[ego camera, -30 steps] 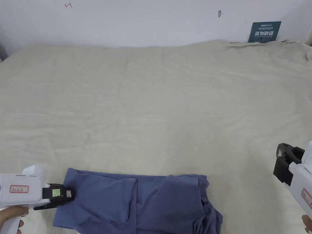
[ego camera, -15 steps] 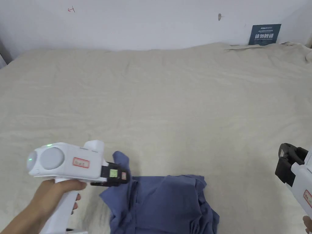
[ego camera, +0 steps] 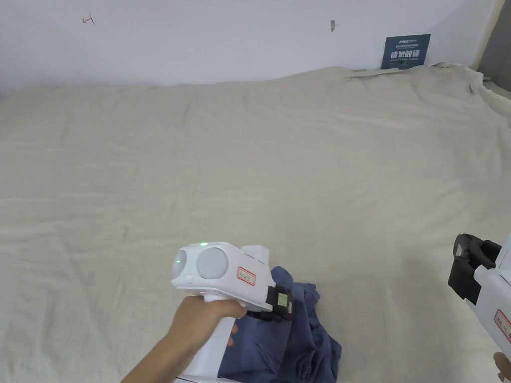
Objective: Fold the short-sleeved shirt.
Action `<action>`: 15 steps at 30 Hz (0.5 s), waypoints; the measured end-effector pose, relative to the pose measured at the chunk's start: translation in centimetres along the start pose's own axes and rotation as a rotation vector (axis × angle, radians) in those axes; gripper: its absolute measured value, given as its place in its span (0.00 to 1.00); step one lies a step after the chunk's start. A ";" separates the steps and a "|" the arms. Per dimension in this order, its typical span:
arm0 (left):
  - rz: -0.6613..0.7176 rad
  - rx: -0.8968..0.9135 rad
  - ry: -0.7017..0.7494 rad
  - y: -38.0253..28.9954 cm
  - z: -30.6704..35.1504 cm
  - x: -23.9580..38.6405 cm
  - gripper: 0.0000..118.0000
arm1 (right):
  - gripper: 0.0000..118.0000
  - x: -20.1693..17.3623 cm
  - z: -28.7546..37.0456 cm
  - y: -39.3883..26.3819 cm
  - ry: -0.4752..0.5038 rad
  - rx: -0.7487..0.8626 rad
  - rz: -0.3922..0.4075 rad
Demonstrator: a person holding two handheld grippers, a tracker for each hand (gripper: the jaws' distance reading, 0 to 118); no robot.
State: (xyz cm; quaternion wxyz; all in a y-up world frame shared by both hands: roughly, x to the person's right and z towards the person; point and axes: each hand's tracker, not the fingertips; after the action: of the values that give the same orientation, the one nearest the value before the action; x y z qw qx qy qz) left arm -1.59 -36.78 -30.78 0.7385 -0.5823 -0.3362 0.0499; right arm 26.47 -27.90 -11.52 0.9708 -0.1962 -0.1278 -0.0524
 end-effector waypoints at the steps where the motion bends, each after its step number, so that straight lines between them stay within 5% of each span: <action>1: -0.020 -0.015 0.025 0.0 -0.8 0.3 0.07 | 0.00 0.2 0.1 0.0 -0.001 0.001 -0.004; 4: -0.010 -0.034 0.068 -0.2 -3.0 0.9 0.14 | 0.00 0.5 0.3 0.0 -0.010 0.001 -0.005; 6: 0.009 -0.033 0.093 -0.3 -3.9 1.1 0.30 | 0.00 0.6 0.5 0.1 -0.015 0.002 -0.006; 8: 0.008 -0.031 0.094 -0.7 -4.4 1.7 0.56 | 0.00 0.7 0.6 0.1 -0.019 0.000 -0.007; 11: 0.005 -0.004 0.038 -1.0 -4.3 2.3 0.69 | 0.00 0.7 0.8 0.1 -0.022 -0.002 -0.008; 13: 0.011 0.011 0.021 -1.0 -3.8 2.7 0.89 | 0.00 0.7 0.8 0.1 -0.023 -0.004 -0.009; 15: 0.013 0.041 0.019 -1.1 -2.9 3.2 0.93 | 0.00 0.7 0.9 0.0 -0.023 -0.005 -0.011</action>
State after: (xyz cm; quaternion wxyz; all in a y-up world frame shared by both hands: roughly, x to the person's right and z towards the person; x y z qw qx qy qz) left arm 2.14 -37.99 -28.65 0.7531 -0.5699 -0.3240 0.0559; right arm 26.91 -27.52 -10.51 0.9685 -0.1986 -0.1398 -0.0557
